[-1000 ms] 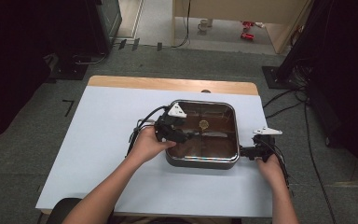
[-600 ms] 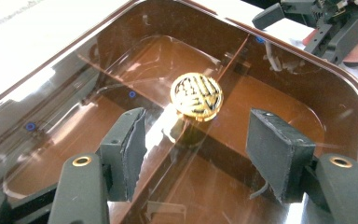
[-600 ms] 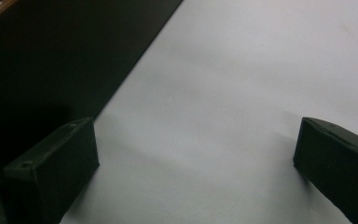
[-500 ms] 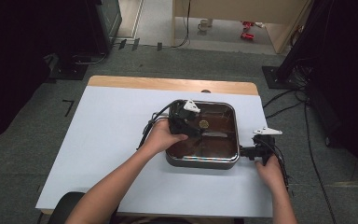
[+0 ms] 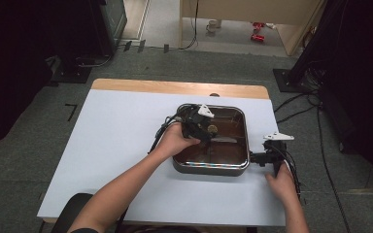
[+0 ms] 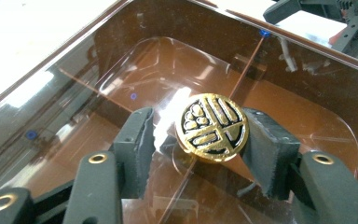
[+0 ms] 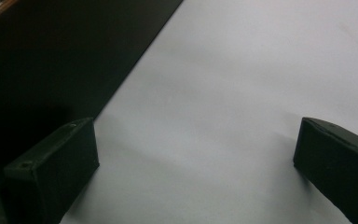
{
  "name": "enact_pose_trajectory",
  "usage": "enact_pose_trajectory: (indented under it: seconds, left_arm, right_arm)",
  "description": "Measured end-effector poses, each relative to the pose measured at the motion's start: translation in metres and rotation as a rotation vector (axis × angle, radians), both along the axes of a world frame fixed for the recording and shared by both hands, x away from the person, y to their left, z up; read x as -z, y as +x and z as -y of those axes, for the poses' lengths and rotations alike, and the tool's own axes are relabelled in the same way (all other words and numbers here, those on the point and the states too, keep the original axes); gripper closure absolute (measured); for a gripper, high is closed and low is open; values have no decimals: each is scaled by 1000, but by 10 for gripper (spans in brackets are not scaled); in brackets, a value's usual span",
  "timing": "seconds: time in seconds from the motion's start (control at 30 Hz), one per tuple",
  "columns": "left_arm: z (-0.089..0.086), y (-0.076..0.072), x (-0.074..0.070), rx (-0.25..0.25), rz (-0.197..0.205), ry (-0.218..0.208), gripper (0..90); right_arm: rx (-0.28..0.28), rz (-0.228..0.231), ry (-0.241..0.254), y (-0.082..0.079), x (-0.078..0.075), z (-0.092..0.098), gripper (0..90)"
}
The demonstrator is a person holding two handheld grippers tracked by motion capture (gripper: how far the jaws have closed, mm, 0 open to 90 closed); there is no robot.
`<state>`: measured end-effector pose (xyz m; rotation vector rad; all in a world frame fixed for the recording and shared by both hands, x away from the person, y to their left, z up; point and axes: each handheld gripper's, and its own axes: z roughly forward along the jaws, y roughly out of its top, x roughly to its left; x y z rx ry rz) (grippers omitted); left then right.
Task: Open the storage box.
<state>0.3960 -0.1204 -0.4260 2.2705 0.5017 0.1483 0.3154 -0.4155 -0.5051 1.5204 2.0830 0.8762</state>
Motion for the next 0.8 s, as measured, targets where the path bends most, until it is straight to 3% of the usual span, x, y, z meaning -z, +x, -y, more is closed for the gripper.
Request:
enact_pose_trajectory:
  seconds: [0.2, 0.37, 0.63, 0.8]
  left_arm:
    - [-1, 1, 1, 27, -34, -33, 583]
    - [0, -1, 0, 24, -17, -21, 589]
    - [-1, 0, -5, 25, -31, -6, 592]
    - [-3, -2, -15, 23, -20, -25, 592]
  right_arm:
    - [0, 0, 0, 0, 0, 0, 0]
    - [0, -1, 0, 0, 0, 0, 0]
    - [1, 0, 0, 0, 0, 0, 0]
    - [1, 0, 0, 0, 0, 0, 0]
